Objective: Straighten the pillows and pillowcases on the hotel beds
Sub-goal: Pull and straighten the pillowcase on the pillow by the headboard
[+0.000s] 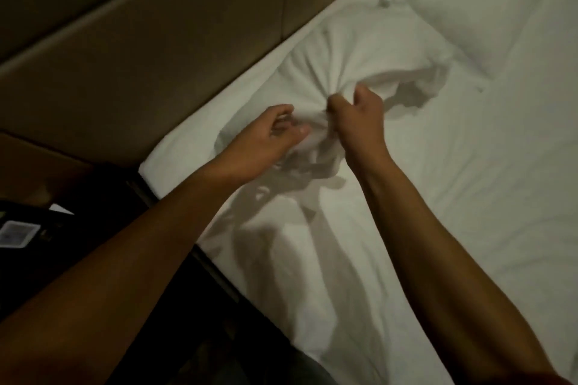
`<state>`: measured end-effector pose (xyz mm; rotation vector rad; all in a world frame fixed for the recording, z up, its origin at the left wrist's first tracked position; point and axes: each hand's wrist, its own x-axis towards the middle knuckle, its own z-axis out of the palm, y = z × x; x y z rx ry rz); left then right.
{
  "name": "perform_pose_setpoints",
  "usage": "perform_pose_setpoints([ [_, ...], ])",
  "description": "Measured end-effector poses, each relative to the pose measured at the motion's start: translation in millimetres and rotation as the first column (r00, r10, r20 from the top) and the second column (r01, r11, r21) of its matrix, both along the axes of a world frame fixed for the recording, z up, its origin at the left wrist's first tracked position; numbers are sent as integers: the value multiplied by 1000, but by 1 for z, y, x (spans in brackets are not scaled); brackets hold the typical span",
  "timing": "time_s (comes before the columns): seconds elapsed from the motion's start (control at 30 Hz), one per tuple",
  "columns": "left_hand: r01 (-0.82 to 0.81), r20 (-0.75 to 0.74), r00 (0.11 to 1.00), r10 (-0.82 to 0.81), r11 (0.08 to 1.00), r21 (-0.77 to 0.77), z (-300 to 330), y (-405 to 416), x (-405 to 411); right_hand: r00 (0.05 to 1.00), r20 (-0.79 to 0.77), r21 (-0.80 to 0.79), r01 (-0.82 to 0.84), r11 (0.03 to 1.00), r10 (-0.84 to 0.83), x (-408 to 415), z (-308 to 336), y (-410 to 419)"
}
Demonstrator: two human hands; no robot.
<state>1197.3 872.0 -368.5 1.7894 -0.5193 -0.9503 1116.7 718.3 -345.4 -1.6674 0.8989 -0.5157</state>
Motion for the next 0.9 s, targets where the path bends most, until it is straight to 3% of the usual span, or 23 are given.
perform_pose_setpoints([
  [0.1, 55, 194, 980, -52, 998, -12, 37, 19, 12, 943, -89, -272, -333, 903, 321, 36, 57, 24],
  [0.2, 6, 275, 960, -51, 987, 161, 44, 39, 31, 818, -318, -354, -572, 740, 480, 72, 67, 68],
  [0.33, -124, 256, 967, -3, 869, 478, -5, 80, 45, 736, -370, -87, -634, 768, 566, 89, 9, 129],
  [0.4, -191, 231, 970, 76, 827, 529, -40, 102, 41, 663, -369, 97, -670, 736, 652, 84, -20, 142],
  [0.47, -269, 199, 961, 193, 821, 503, -69, 113, 38, 632, -254, 300, -668, 681, 732, 82, -42, 136],
  [0.53, -306, 231, 950, 210, 772, 557, -85, 114, 39, 701, -193, 352, -604, 715, 687, 84, -52, 109],
  [0.6, -349, 273, 935, 227, 733, 584, -88, 110, 47, 846, -216, 371, -390, 843, 487, 93, -54, 58],
  [0.67, -375, 364, 914, 182, 725, 579, -76, 110, 61, 933, -254, 389, -142, 910, 254, 105, -51, -3],
  [0.8, -507, 603, 788, 125, 688, 520, -35, 112, 111, 953, -303, 230, 98, 968, -25, 146, -43, -106],
  [0.9, -545, 752, 657, 46, 718, 432, -13, 101, 140, 913, -406, 233, 153, 960, -47, 174, -41, -151],
])
